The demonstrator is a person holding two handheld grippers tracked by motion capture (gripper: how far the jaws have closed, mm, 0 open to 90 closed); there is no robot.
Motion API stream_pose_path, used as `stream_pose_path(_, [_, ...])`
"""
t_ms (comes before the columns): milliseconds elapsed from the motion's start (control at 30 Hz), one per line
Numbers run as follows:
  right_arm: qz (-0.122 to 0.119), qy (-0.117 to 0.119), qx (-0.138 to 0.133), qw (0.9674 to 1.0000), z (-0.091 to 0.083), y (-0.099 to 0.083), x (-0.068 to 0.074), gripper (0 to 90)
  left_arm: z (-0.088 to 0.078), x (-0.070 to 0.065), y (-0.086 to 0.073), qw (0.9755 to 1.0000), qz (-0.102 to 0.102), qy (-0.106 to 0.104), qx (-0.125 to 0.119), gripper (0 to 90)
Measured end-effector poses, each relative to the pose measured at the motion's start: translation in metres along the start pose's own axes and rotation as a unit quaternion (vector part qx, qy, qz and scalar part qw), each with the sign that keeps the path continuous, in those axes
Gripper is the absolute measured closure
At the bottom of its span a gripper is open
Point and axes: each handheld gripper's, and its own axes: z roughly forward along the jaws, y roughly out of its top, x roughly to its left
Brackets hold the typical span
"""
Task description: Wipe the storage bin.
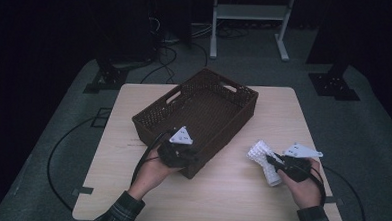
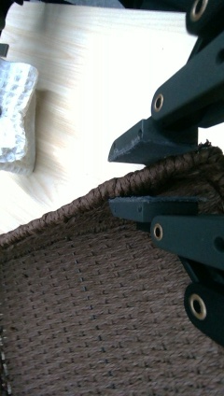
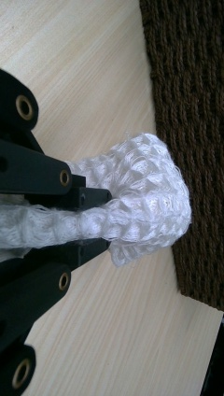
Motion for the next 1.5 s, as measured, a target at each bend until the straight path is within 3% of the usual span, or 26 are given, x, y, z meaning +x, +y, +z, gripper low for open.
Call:
stream_pose_path(133, [-0.001, 0.000, 0.000, 1.0000, 0.001, 0.000, 0.000, 78.9, -0.003, 0.007, -0.004, 0.9997, -0.019, -0.015, -0.006, 74.7])
stream_pose_path(333, [-0.001, 0.000, 0.000, 1.0000, 0.001, 0.000, 0.000, 79.0, -0.011, 0.017, -0.009, 0.9996, -0.028, 0.000, -0.005, 79.6])
stream_pose_path(433, [-0.001, 0.001, 0.001, 1.0000, 0.002, 0.000, 0.001, 79.0, -0.013, 0.022, -0.013, 0.9991, -0.039, -0.009, -0.012, 80.9])
stream_pose_path(967, [0.000, 0.001, 0.002, 1.0000, 0.002, 0.001, 0.000, 79.0, -0.007, 0.012, -0.011, 0.9978, -0.012, -0.063, -0.017, 80.1])
stream_pose_path(1500, [0.000, 0.001, 0.001, 1.0000, 0.002, 0.000, 0.000, 79.0, -0.033, 0.032, -0.035, 0.9985, -0.020, -0.042, -0.030, 81.1])
